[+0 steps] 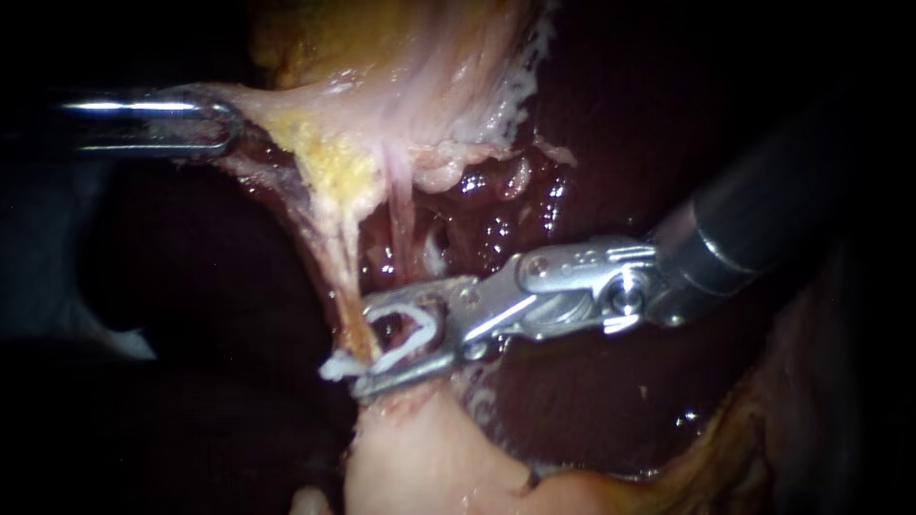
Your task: Clipping second clip left tube
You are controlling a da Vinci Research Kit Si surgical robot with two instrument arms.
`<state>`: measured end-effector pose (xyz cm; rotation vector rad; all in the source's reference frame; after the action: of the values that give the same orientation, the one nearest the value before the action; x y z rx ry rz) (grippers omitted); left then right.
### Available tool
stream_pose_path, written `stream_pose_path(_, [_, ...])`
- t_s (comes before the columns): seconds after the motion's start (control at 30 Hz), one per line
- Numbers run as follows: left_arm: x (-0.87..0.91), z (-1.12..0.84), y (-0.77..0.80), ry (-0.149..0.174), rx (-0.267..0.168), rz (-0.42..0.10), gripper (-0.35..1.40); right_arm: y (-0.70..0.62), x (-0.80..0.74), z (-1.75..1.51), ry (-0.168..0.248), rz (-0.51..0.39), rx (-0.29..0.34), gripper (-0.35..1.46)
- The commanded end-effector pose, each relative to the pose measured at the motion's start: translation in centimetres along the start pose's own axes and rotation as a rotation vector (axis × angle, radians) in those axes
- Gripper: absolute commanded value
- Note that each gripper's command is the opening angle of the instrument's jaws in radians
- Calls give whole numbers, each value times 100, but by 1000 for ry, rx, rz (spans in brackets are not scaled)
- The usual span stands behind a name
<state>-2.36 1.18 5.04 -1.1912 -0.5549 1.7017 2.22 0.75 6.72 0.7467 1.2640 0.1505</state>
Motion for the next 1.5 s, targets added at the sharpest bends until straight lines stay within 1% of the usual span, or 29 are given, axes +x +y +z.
stream_pose_path(0.03, [0,0,0,0,0,0,-35,0,2,5,4,-1,10,45])
stream_pose_path(0.2, [0,1,0,0,1,0,-35,-1,6,25,12,-1,15,45])
stream_pose_path(0.43, [0,1,1,0,1,0,-35,-5,4,45,11,27,16,45])
stream_pose_path(0.6, [0,1,1,0,1,0,-35,-17,8,51,17,58,41,44])
stream_pose_path(0.9, [-1,0,1,2,4,0,-35,-43,16,59,22,63,79,42])
stream_pose_path(1.03, [-1,0,1,2,4,0,-35,-50,19,61,21,61,88,39])
stream_pose_path(1.17, [-1,0,1,1,3,0,-35,-53,22,58,21,64,102,27])
stream_pose_path(1.3, [-1,0,1,1,3,0,-35,-51,24,54,24,102,100,5])
stream_pose_path(1.5, [-1,0,1,1,3,0,-35,-47,23,51,25,138,103,-22])
